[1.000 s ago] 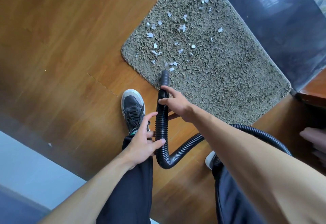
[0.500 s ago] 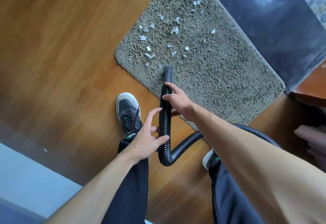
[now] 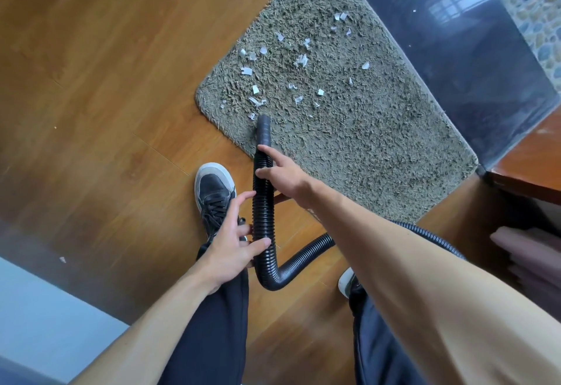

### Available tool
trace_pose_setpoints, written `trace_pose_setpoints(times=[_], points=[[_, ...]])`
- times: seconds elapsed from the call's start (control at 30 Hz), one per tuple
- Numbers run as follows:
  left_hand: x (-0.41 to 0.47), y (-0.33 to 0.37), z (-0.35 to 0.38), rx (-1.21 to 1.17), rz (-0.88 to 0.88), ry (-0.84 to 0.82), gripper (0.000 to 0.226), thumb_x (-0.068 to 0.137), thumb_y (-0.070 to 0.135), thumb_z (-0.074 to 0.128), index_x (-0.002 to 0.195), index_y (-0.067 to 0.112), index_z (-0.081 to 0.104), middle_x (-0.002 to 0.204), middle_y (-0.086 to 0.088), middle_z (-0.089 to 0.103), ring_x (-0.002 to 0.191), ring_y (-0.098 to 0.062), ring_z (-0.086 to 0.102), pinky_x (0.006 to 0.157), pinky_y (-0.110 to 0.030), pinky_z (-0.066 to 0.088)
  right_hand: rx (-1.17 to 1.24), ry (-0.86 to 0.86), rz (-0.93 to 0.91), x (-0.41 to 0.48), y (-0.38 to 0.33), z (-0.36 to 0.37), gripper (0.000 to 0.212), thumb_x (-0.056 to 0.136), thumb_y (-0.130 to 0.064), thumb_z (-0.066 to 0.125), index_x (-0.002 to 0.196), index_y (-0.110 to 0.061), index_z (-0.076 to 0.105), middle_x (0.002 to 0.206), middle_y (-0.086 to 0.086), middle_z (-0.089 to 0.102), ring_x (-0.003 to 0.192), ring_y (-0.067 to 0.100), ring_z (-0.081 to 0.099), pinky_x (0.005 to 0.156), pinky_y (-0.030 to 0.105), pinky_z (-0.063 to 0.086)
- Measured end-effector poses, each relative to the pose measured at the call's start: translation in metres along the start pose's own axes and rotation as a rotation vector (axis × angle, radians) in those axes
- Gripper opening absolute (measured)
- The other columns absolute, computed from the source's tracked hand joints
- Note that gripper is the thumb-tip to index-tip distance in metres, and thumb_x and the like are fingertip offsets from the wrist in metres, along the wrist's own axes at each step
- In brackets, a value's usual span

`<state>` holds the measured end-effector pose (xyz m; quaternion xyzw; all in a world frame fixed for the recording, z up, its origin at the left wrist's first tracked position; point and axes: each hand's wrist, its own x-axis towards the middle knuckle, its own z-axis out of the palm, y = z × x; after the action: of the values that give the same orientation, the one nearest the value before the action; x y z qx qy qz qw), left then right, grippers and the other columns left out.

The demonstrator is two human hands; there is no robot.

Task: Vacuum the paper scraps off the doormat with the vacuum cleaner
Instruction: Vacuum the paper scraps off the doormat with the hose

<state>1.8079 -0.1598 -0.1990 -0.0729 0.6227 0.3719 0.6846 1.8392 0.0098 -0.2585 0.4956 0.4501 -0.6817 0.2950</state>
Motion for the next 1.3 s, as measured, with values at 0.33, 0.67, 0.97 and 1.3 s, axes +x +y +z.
trace_pose_setpoints(times=[0.33,0.67,0.97,1.3], points=[[0.001,0.004,-0.022,-0.046,0.018,0.019,0.077,0.092,-0.003,0.064,0.130,0.059,0.037,0.091,-0.014,0.072,0.082,-0.031,0.059,0.071,-0.045,0.052,-0.062,-0.006,0.023,0.011,-0.023,0.016,0.063,0.093,-0.007,0.052,0.149,-0.031,0.034,0.111,0.014,0.063,0.076,0.023,0.064,0.068,0.048,0.061],[0.012,0.017,-0.035,-0.043,0.043,0.001,0.078,0.090,-0.005,0.065,0.135,0.053,0.037,0.082,-0.007,0.068,0.076,-0.025,0.063,0.067,-0.035,0.057,0.019,0.073,0.017,0.017,-0.035,0.015,0.067,0.092,-0.006,0.056,0.149,-0.035,0.036,0.112,0.013,0.065,0.083,0.026,0.070,0.065,0.049,0.062],[0.007,0.015,-0.038,-0.071,0.063,0.005,0.077,0.090,-0.004,0.066,0.128,0.057,0.040,0.087,-0.011,0.068,0.075,-0.024,0.063,0.066,-0.032,0.058,-0.070,0.029,0.062,0.020,-0.042,0.019,0.067,0.093,-0.007,0.056,0.150,-0.036,0.034,0.111,0.016,0.068,0.083,0.027,0.072,0.065,0.047,0.062],[-0.007,0.001,-0.057,-0.114,0.002,0.072,0.076,0.090,0.001,0.068,0.130,0.058,0.037,0.107,-0.018,0.071,0.081,-0.024,0.066,0.069,-0.044,0.054,-0.208,-0.023,0.041,0.031,-0.048,0.057,0.065,0.089,-0.010,0.056,0.146,-0.037,0.039,0.122,0.015,0.061,0.091,0.030,0.071,0.067,0.056,0.060]])
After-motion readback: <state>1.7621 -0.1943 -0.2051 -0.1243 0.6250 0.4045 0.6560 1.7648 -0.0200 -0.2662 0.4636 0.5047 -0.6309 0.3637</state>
